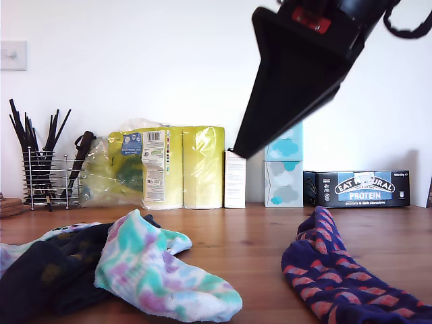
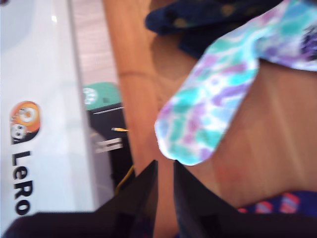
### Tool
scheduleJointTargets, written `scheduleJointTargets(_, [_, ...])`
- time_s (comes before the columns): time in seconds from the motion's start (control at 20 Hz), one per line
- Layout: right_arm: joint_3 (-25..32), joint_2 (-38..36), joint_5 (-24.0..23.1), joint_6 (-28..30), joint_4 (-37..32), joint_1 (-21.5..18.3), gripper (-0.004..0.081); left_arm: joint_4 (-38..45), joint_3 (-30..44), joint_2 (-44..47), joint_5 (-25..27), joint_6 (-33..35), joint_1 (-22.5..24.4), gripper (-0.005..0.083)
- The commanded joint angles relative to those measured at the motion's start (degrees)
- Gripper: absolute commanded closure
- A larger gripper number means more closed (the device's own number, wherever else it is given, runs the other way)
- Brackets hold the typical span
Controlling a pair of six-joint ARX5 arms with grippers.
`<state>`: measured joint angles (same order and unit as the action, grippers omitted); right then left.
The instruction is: Pair up the socks based on colour and pattern, by placing each sock on top of its pair
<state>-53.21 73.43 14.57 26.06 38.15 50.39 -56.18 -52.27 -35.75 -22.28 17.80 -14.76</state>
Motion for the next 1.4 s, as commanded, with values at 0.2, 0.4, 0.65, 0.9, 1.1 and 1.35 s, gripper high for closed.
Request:
scheduleJointTargets(0.2, [6.40, 2.34, -2.62, 8.61, -11.80, 2.56, 0.0659, -1.79, 0.11, 2.82, 0.22, -1.33, 0.20, 0.0793])
scheduleJointTargets(0.4, [6.40, 8.87, -2.08, 10.08, -18.03, 2.75, 0.0377, -2.01, 0.11, 2.32, 0.24, -1.31, 0.20, 0.0793])
scheduleJointTargets(0.65, [6.40, 14.84, -1.57, 10.05, -17.55, 4.57, 0.0377, -2.08, 0.11, 2.32, 0.22, -1.09, 0.20, 0.0793])
scheduleJointTargets(0.9, [6.38, 19.19, -5.09, 9.97, -19.63, 6.40, 0.0517, -2.10, 0.11, 2.32, 0.24, -0.92, 0.20, 0.0793])
scheduleJointTargets(1.1, [6.38, 19.85, -5.95, 9.84, -20.76, 6.58, 0.0646, -2.14, 0.11, 2.32, 0.22, -0.92, 0.20, 0.0793])
scheduleJointTargets(1.35, [5.84, 19.85, -7.26, 10.16, -21.66, 6.56, 0.0783, -2.14, 0.09, 2.32, 0.22, -0.90, 0.20, 0.0793])
